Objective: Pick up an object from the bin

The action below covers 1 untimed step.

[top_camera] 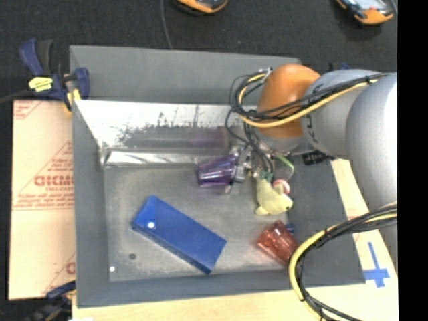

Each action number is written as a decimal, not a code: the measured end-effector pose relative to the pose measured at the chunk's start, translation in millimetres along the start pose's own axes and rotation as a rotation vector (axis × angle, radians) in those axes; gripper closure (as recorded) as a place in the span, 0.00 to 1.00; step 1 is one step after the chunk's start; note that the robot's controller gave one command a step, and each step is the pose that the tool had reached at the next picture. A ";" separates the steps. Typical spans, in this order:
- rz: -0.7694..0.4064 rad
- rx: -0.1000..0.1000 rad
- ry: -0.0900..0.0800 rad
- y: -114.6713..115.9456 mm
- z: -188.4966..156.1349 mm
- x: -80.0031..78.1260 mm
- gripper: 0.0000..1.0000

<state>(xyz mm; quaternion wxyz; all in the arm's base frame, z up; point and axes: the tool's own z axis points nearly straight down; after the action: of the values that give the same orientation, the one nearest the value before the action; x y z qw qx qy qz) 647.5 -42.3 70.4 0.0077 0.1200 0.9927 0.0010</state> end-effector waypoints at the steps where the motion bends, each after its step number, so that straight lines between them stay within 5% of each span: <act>1: 0.000 0.000 0.000 0.0 0.0 0.0 1.00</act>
Offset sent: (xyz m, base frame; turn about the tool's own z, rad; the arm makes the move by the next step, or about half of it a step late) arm 0.0000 0.0000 0.0000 0.0000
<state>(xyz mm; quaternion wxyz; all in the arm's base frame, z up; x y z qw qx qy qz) 647.5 -42.3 70.4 0.0077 0.1200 0.9927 0.0010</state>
